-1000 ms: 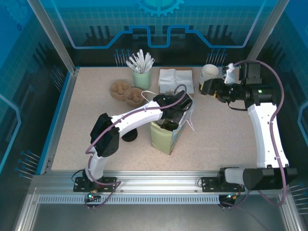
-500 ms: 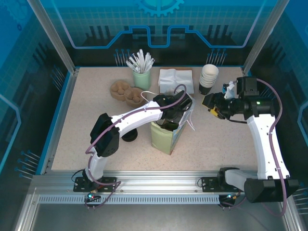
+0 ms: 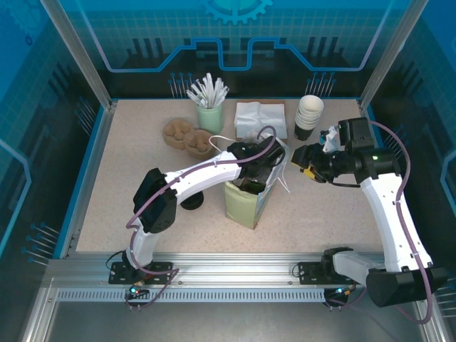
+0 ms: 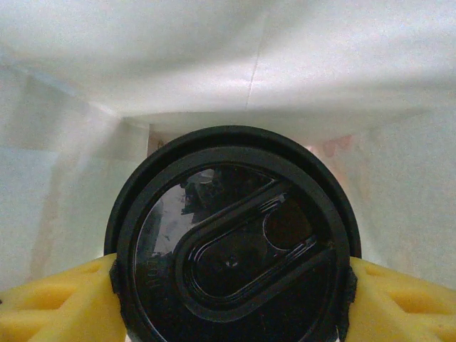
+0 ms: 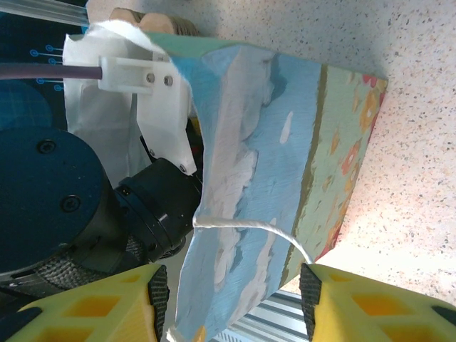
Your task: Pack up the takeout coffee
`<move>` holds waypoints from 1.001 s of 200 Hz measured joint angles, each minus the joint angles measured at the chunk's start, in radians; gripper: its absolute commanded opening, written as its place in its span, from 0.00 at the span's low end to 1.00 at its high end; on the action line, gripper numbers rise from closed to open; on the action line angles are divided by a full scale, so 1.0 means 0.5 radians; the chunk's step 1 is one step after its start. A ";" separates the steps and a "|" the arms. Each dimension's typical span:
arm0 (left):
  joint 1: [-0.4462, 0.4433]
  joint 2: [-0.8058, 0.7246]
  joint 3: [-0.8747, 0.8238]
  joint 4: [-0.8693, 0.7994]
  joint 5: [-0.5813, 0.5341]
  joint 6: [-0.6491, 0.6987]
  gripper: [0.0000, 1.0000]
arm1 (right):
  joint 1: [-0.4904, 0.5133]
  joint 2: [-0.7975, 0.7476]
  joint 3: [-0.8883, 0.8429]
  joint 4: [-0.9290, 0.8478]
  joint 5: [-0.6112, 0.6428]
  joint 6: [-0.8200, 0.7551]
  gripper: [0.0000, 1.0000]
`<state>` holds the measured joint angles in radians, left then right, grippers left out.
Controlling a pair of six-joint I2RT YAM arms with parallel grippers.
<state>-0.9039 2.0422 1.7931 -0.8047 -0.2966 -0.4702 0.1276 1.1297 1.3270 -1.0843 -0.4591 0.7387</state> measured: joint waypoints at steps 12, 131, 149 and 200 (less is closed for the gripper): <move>-0.005 -0.001 -0.004 0.005 -0.009 -0.006 0.68 | 0.051 0.000 -0.001 0.007 0.023 0.020 0.55; 0.005 0.040 0.101 -0.118 0.027 -0.069 0.80 | 0.204 0.095 0.032 0.036 0.171 0.073 0.55; 0.017 0.061 0.156 -0.182 0.044 -0.100 0.83 | 0.207 0.111 0.047 0.047 0.199 0.073 0.55; 0.030 0.085 0.241 -0.346 0.053 -0.166 0.88 | 0.225 0.148 0.066 0.055 0.226 0.071 0.55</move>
<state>-0.8890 2.0850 1.9137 -0.9779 -0.2703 -0.5533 0.2401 1.2037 1.3598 -1.0569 -0.3462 0.7742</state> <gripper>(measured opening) 0.878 0.552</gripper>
